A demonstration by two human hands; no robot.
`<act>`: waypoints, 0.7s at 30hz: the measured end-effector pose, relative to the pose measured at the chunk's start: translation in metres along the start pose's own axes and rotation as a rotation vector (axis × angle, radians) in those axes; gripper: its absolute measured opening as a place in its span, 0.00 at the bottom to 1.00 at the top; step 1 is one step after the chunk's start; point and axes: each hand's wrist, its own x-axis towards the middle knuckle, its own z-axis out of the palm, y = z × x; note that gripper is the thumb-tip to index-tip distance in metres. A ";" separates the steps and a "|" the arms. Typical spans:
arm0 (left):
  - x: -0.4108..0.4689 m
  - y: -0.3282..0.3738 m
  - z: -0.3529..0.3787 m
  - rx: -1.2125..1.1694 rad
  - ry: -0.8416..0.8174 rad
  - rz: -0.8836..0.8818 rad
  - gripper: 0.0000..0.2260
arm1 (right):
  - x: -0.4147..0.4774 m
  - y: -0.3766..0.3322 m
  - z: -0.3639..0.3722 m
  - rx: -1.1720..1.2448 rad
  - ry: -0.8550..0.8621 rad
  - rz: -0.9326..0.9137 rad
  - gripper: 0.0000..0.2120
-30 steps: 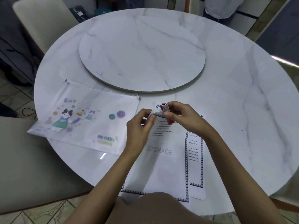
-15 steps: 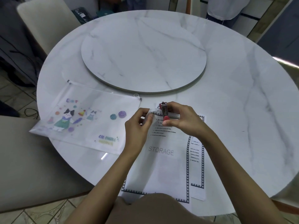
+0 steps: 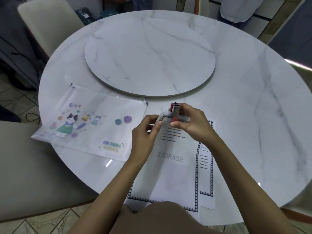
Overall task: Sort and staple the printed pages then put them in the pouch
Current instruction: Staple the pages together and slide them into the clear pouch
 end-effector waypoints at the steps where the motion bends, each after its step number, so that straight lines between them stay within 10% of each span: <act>1: -0.002 -0.003 0.000 0.023 -0.012 -0.004 0.04 | 0.000 -0.001 -0.001 0.011 -0.001 0.002 0.19; 6: -0.007 -0.010 0.004 0.152 0.025 0.047 0.19 | 0.001 -0.003 -0.003 0.031 -0.036 0.011 0.18; 21: -0.010 -0.003 0.009 0.195 0.028 0.131 0.16 | 0.002 -0.014 -0.003 0.063 -0.090 -0.023 0.19</act>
